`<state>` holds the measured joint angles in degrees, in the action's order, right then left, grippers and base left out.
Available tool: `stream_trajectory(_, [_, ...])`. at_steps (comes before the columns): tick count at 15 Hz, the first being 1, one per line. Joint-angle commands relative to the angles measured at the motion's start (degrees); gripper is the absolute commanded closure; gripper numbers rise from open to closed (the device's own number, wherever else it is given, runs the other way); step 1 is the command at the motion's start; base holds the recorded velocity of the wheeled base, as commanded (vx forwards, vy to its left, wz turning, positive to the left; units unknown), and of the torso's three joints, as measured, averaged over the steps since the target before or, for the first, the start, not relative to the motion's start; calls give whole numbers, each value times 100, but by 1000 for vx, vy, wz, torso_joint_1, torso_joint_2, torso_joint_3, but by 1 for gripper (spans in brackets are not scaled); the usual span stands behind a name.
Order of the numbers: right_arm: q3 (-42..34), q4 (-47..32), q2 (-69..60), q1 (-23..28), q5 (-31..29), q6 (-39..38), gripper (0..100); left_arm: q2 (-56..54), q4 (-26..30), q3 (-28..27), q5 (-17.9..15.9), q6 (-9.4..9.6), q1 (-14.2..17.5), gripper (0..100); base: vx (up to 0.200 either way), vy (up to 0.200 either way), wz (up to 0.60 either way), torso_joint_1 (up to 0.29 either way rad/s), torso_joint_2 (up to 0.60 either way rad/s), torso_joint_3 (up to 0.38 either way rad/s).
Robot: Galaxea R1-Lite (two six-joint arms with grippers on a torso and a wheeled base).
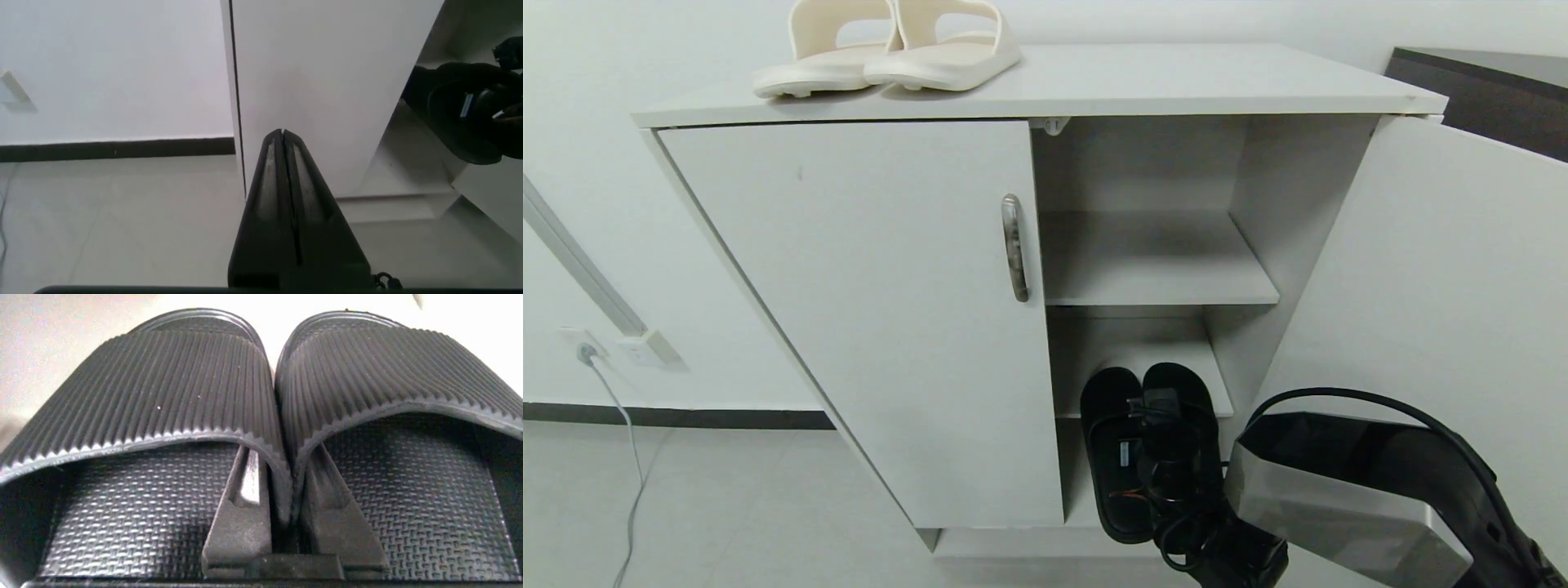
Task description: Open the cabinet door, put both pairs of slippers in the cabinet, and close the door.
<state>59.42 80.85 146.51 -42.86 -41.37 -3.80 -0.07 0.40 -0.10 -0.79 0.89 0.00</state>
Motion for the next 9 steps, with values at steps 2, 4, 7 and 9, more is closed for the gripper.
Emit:
stream_trajectory(2, [17,-43,-8,6,7,2,100,7,4,1,0,-1,0,100,0,0,0,0,0,0])
stream_trajectory(4, [44,-87,1,6,24,2,100,7,-5,1,0,-1,0,100,0,0,0,0,0,0])
stream_trajectory(7, [509,-588,1,217,182,-42,100,7,-5,1,0,-1,0,100,0,0,0,0,0,0])
stream_trajectory(9, [835,-1010,-8,314,305,-112,100,7,4,1,0,-1,0,100,0,0,0,0,0,0])
